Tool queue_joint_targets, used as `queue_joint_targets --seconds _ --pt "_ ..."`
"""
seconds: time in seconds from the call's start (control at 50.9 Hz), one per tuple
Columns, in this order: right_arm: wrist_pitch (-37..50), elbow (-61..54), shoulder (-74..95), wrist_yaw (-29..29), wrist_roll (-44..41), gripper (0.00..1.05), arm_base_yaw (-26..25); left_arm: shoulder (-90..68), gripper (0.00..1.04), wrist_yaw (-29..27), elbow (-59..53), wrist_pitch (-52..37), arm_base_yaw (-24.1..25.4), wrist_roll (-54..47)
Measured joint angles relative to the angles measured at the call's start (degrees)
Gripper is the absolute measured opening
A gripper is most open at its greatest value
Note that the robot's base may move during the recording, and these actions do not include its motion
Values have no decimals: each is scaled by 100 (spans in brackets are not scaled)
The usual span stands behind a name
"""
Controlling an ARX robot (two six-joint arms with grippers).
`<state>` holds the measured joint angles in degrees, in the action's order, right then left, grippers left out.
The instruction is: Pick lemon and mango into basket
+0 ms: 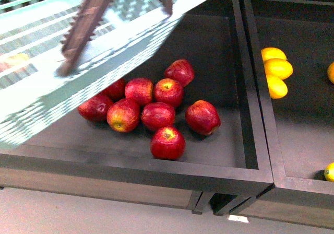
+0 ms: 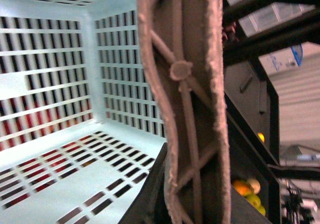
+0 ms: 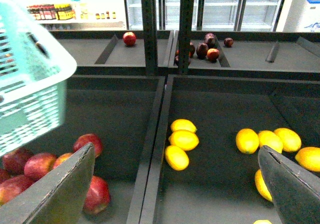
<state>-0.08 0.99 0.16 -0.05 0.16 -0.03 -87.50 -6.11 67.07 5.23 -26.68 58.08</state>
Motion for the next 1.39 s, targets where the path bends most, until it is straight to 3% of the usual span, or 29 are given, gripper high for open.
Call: queue_joint_targets --seconds 0.196,0.334,0.904,0.962,1.061,1.277,1.395 --pt "0 0 0 2 0 96 0 -1296 6 907 1180 153 -1143 225" --pt "0 0 0 2 0 96 0 -1534 6 1093 1327 223 -1552 216" --pt "-2 2 4 7 0 96 0 -1537 6 1106 1362 221 -1631 103" --pt "-1587 649 896 866 990 96 249 -1537 6 1115 1362 221 -1631 101" --pt "-2944 1178 2048 1062 2162 96 245 -1537 6 1104 1370 219 -1631 105" --pt "-2933 1180 2734 892 3005 96 -341 -1537 6 1093 1373 219 -1626 87" --pt "-1904 1196 3679 490 2717 96 -1292 -1537 6 1108 1373 219 -1626 68"
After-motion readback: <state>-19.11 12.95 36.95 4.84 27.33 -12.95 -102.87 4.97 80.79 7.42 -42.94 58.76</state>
